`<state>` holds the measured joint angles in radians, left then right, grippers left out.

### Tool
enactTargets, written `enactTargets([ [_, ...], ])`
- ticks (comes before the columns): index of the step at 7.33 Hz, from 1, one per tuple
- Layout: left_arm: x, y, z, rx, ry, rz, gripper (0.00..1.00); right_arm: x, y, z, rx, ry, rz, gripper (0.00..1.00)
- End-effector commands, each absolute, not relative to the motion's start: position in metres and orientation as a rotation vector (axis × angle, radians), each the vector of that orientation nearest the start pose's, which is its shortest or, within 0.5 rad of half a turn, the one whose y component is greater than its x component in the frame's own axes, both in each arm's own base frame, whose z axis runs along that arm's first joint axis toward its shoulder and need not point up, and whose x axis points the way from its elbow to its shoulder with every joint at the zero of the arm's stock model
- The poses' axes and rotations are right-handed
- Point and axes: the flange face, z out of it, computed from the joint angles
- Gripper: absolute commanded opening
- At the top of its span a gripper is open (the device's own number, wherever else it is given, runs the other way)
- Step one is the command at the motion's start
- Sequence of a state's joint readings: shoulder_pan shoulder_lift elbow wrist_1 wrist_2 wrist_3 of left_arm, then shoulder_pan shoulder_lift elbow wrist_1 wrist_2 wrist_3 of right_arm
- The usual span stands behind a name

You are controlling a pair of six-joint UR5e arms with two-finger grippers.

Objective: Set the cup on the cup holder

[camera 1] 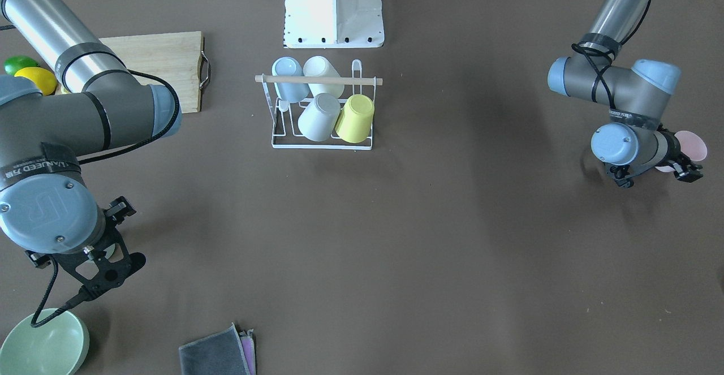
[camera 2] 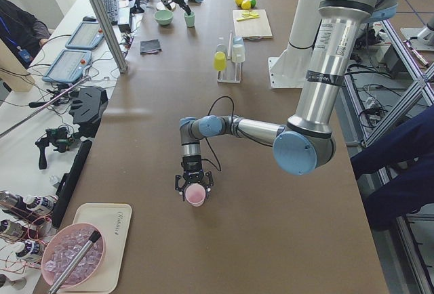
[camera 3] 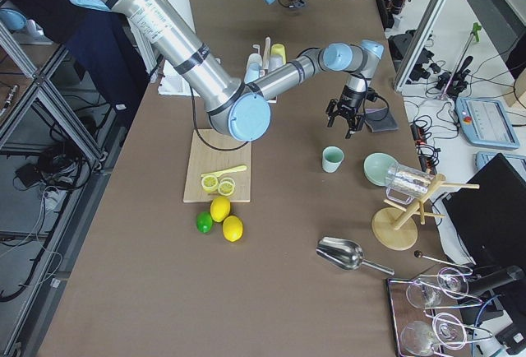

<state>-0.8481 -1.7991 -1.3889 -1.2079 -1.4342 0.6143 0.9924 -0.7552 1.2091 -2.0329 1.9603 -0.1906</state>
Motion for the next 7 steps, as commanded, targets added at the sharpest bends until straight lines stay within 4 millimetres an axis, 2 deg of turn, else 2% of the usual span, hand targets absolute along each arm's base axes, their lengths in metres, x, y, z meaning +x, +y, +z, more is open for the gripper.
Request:
enactTargets([
  [1,0.249,-0.503,0.696,-0.316,-0.166,1.330,0.96,-0.363,-0.713,0.385,-0.182,-0.339,-0.861,0.94],
  [3,0.243,-0.497,0.705,-0.324,-0.167,1.329,0.96,-0.390,-0.698,0.382,-0.265,-0.215,-0.972,0.96],
  [5,0.244,-0.497,0.704,-0.319,-0.167,1.329,0.96,-0.391,-0.698,0.400,-0.298,-0.139,-1.083,0.98],
  [6,0.244,-0.498,0.703,-0.314,-0.166,1.329,0.91,-0.392,-0.698,0.405,-0.307,-0.129,-1.097,0.99],
  [7,0.246,-0.500,0.701,-0.293,-0.164,1.328,0.85,-0.405,-0.691,0.411,-0.322,-0.123,-1.139,0.99],
])
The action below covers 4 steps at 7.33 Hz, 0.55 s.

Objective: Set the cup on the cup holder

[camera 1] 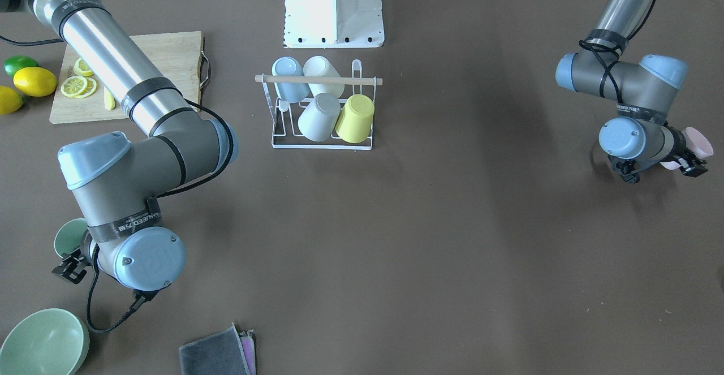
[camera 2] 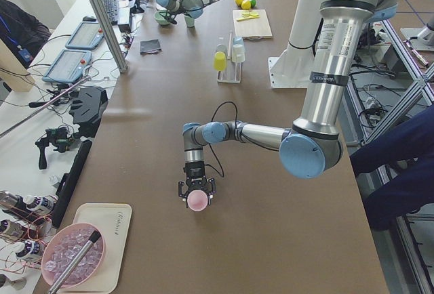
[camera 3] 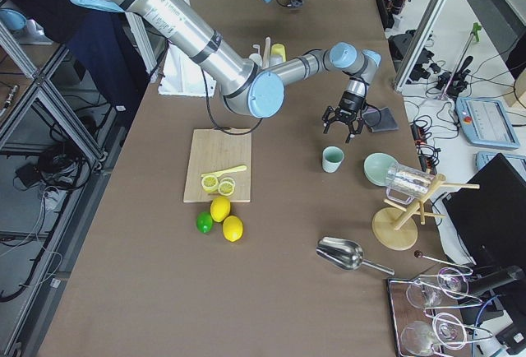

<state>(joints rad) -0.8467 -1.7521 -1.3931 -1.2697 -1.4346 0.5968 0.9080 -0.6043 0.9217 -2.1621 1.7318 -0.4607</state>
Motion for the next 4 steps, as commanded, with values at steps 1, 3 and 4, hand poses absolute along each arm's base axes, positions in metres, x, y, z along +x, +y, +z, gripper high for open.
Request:
enactTargets([
  [1,0.247,-0.501,0.700,-0.278,-0.158,1.326,0.76,-0.416,-0.686,0.409,-0.312,-0.069,-1.195,0.99],
  [3,0.238,-0.509,0.678,-0.226,-0.095,1.300,0.71,-0.419,-0.690,0.408,-0.283,0.041,-1.297,0.99],
  [4,0.228,-0.517,0.665,-0.196,-0.093,1.278,0.70,-0.425,-0.692,0.400,-0.259,0.087,-1.332,0.99],
])
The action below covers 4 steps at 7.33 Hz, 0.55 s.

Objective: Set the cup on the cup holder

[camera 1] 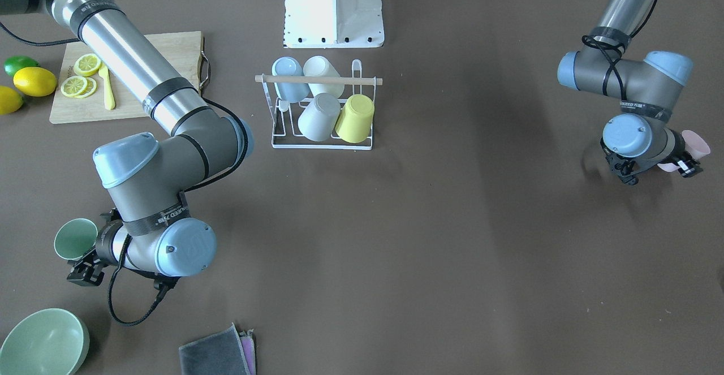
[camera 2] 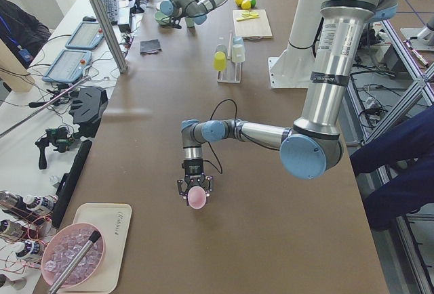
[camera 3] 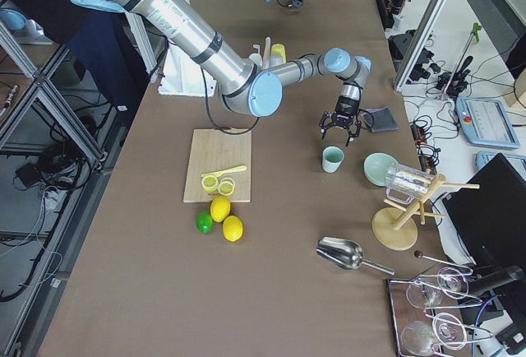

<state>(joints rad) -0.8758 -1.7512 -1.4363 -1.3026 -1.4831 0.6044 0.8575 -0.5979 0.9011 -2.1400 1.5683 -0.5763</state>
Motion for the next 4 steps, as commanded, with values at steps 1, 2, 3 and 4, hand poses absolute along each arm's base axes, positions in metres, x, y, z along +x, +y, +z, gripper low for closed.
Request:
enactTargets([
  [1,0.211,-0.528,0.639,-0.144,-0.083,1.245,0.70,-0.432,-0.688,0.399,-0.252,0.109,-1.346,0.99],
  [2,0.186,-0.539,0.610,-0.083,-0.059,1.235,0.70,-0.441,-0.682,0.403,-0.250,0.111,-1.360,0.99],
  [3,0.167,-0.546,0.592,-0.038,0.028,1.196,0.70,-0.445,-0.678,0.406,-0.258,0.106,-1.404,0.99],
  [4,0.167,-0.552,0.568,0.014,0.038,1.180,0.69,-0.444,-0.676,0.416,-0.274,0.102,-1.454,0.99],
])
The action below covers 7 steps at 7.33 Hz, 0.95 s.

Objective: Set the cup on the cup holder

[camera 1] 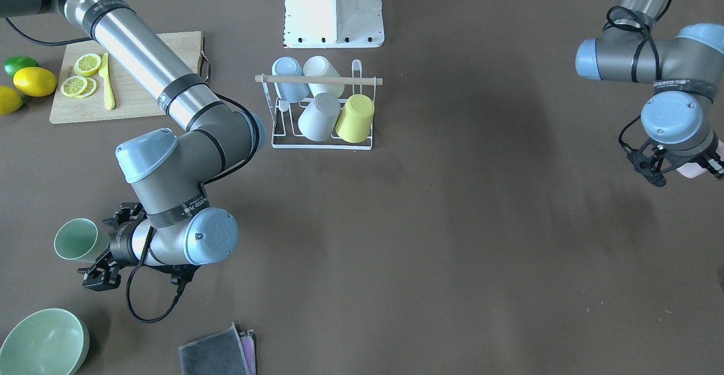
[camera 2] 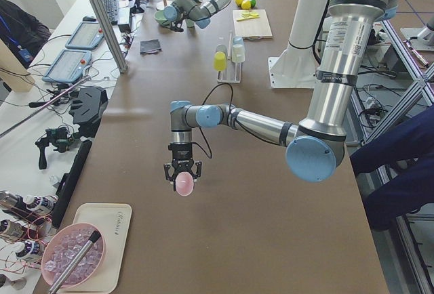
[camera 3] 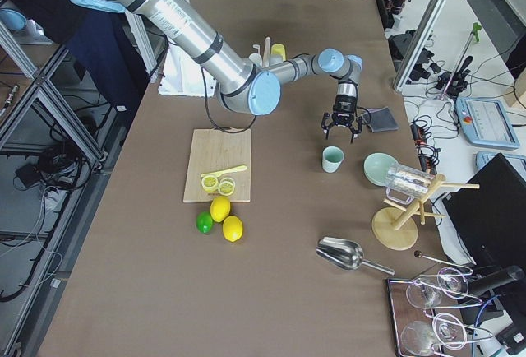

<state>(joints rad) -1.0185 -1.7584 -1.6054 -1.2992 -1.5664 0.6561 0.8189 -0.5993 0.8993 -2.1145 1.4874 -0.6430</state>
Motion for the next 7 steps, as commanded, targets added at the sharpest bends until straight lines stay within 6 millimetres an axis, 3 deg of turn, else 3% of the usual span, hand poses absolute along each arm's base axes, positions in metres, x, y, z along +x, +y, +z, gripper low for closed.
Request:
enactTargets([
  [1,0.169,-0.554,0.534,0.086,0.034,1.165,0.68,-0.445,-0.673,0.423,-0.282,0.100,-1.480,0.99],
  [2,0.166,-0.551,0.497,0.165,0.030,1.151,0.68,-0.450,-0.668,0.428,-0.290,0.100,-1.496,0.99],
  [5,0.157,-0.538,0.424,0.331,0.014,1.130,0.66,-0.447,-0.666,0.459,-0.288,0.125,-1.520,0.99],
  [7,0.161,-0.538,0.403,0.434,0.025,1.114,0.67,-0.447,-0.666,0.460,-0.292,0.127,-1.534,0.99],
])
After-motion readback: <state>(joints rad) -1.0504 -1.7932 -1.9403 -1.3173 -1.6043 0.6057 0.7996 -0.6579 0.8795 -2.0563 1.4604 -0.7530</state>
